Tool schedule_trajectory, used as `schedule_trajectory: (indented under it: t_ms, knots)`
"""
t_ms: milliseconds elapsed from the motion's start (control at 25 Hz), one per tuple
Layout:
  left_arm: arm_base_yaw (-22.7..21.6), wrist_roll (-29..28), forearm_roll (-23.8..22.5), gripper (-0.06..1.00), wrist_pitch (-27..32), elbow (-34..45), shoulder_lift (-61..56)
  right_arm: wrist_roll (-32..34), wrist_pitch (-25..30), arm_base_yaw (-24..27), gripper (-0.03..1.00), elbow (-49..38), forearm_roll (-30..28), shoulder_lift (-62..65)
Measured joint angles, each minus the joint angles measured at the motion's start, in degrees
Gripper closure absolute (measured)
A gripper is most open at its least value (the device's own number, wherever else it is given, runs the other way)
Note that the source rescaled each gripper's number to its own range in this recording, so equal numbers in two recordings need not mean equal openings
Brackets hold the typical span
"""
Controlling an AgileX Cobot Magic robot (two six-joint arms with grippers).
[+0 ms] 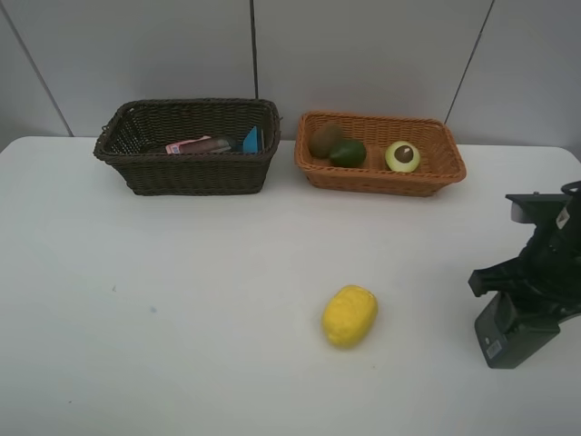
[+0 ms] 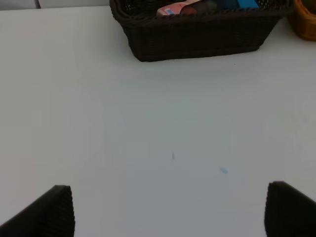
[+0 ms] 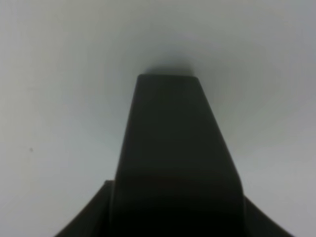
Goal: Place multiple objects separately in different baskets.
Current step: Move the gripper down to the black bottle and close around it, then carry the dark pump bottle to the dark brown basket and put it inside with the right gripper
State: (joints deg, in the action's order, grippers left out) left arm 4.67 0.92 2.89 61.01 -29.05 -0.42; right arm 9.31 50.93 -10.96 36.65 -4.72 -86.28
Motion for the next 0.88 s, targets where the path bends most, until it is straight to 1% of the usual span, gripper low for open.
schedule_trajectory:
  t_ms: [120,200,280,400,520,720,880]
  knots:
    - [0.0,0.0,0.0,-0.05,0.0,0.0,0.0,0.0,1.1,0.0,0.96,0.9,0.0,0.0]
    - [0.0,0.0,0.0,-0.05,0.0,0.0,0.0,0.0,4.8,0.0,0.96,2.7,0.1,0.2]
    - [0.0,0.0,0.0,-0.05,0.0,0.0,0.0,0.0,8.6,0.0,0.97,7.2,0.5,1.4]
    - [0.0,0.0,0.0,-0.05,0.0,0.0,0.0,-0.6,11.9,0.0,0.97,17.1,2.0,2.4]
    - [0.0,0.0,0.0,-0.05,0.0,0.0,0.0,-2.6,13.2,-1.8,0.97,27.7,2.8,0.7]
    - [0.0,0.0,0.0,-0.05,0.0,0.0,0.0,-3.2,13.5,-8.4,0.97,46.7,5.6,-9.0]
    - [0.0,0.0,0.0,-0.05,0.0,0.0,0.0,-3.2,12.2,-13.7,0.97,63.4,8.2,-20.9]
